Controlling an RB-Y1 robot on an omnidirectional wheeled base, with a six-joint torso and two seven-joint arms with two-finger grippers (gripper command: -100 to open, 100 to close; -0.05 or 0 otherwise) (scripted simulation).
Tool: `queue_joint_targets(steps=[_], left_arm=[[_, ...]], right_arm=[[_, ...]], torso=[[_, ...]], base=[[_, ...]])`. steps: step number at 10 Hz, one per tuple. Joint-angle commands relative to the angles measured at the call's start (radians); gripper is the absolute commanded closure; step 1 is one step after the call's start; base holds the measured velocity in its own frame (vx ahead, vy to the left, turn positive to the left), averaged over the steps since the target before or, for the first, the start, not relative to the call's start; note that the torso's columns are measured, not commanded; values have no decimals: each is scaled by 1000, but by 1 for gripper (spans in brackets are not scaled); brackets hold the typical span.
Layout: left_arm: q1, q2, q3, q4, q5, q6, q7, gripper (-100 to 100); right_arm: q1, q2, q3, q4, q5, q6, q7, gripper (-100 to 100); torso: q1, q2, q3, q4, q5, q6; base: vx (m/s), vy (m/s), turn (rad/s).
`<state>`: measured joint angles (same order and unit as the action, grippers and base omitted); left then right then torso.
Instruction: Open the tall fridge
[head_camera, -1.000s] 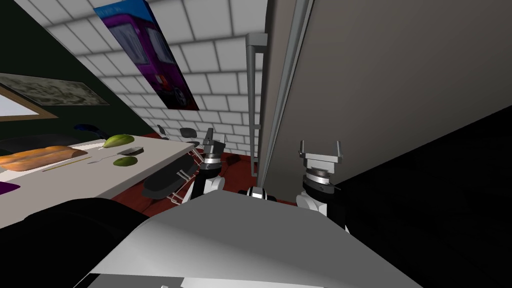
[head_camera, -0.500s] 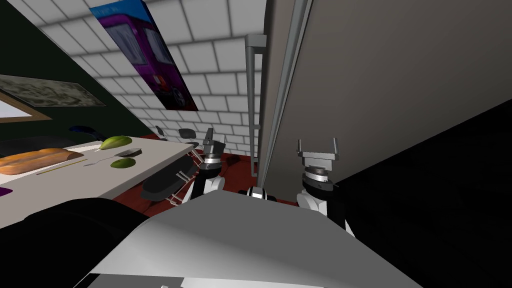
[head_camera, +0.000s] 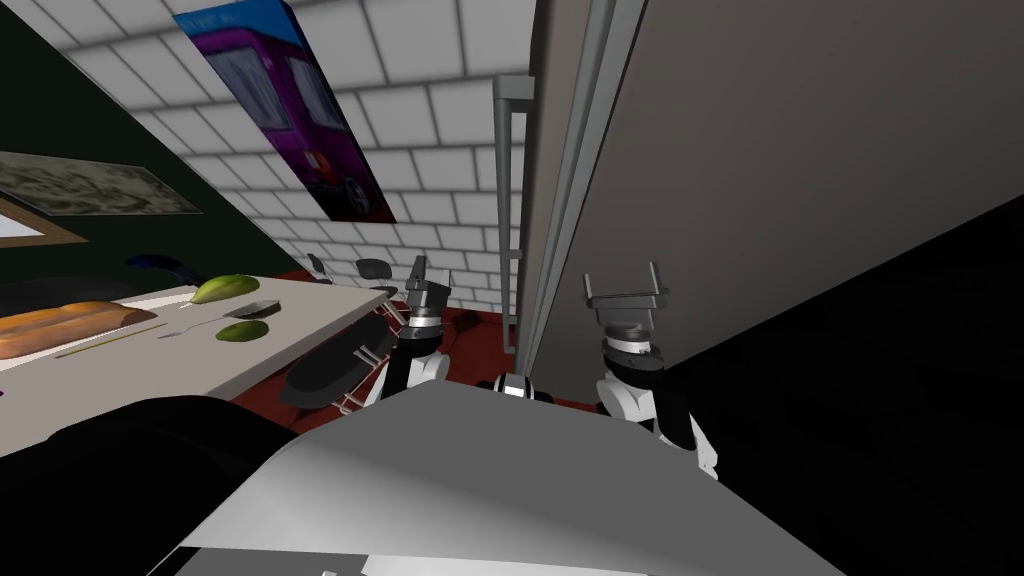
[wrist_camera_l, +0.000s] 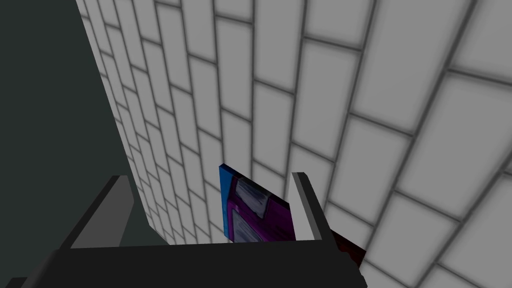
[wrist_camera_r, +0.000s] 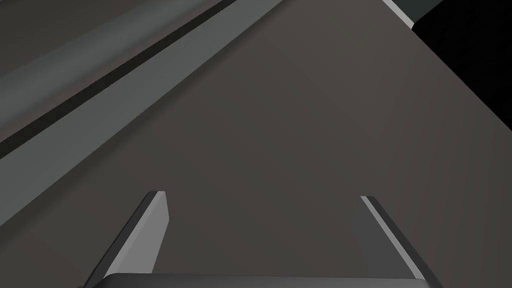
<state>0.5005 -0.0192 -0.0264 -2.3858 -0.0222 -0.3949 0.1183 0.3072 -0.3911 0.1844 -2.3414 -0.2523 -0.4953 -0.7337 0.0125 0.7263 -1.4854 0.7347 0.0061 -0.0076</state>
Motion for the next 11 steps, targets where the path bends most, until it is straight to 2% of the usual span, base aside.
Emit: queue_joint_targets(steps=[1, 2, 3, 4, 5, 6, 7, 8, 9, 10, 11], left_arm=[[0, 0, 0, 0, 0, 0, 0, 0], [0, 0, 0, 0, 0, 0, 0, 0], [0, 0, 0, 0, 0, 0, 0, 0], [0, 0, 0, 0, 0, 0, 0, 0], [0, 0, 0, 0, 0, 0, 0, 0], [0, 0, 0, 0, 0, 0, 0, 0], [0, 0, 0, 0, 0, 0, 0, 0], [0, 0, 0, 0, 0, 0, 0, 0], [0, 0, 0, 0, 0, 0, 0, 0], [0, 0, 0, 0, 0, 0, 0, 0], [0, 0, 0, 0, 0, 0, 0, 0]], right_arm=[[-43, -64, 9, -3, 18, 17, 46, -100], [-83, -102, 14, -5, 35, 32, 89, -100], [-83, -119, 14, -5, 35, 32, 91, -100], [-126, -155, 20, -8, 53, 48, 133, -100], [-126, -178, 20, -8, 53, 48, 137, -100], [-168, -211, 26, -11, 73, 65, 179, -100], [-172, -239, 26, -11, 73, 65, 186, -100], [-211, -273, 33, -15, 93, 83, 223, -100], [-220, -302, 33, -15, 93, 83, 237, -100], [-262, -331, 39, -19, 114, 101, 274, -100], [-269, -362, 39, -19, 114, 101, 290, -100]], torso=[[1, -1, -1, 0, 1, 0], [1, -1, 0, 0, 0, 0], [3, -2, -1, 0, 1, -1], [3, -2, -1, -1, 1, -1], [4, -1, -1, 0, 1, 0], [3, -1, -1, 0, 1, 1], [-3, 4, 4, 1, -2, 5], [-12, 8, 6, 2, -5, 6], [-16, 7, 5, 2, -7, 7], [-16, 9, 7, 3, -7, 7], [-13, 11, 9, 3, -6, 7]], base=[[3, 45, -12], [4, 50, -33], [3, 47, -7], [6, 85, -18], [7, 85, -21], [9, 105, 25], [14, 69, -67], [14, 47, -83], [10, 32, -59], [8, 49, -49], [7, 32, -38]])
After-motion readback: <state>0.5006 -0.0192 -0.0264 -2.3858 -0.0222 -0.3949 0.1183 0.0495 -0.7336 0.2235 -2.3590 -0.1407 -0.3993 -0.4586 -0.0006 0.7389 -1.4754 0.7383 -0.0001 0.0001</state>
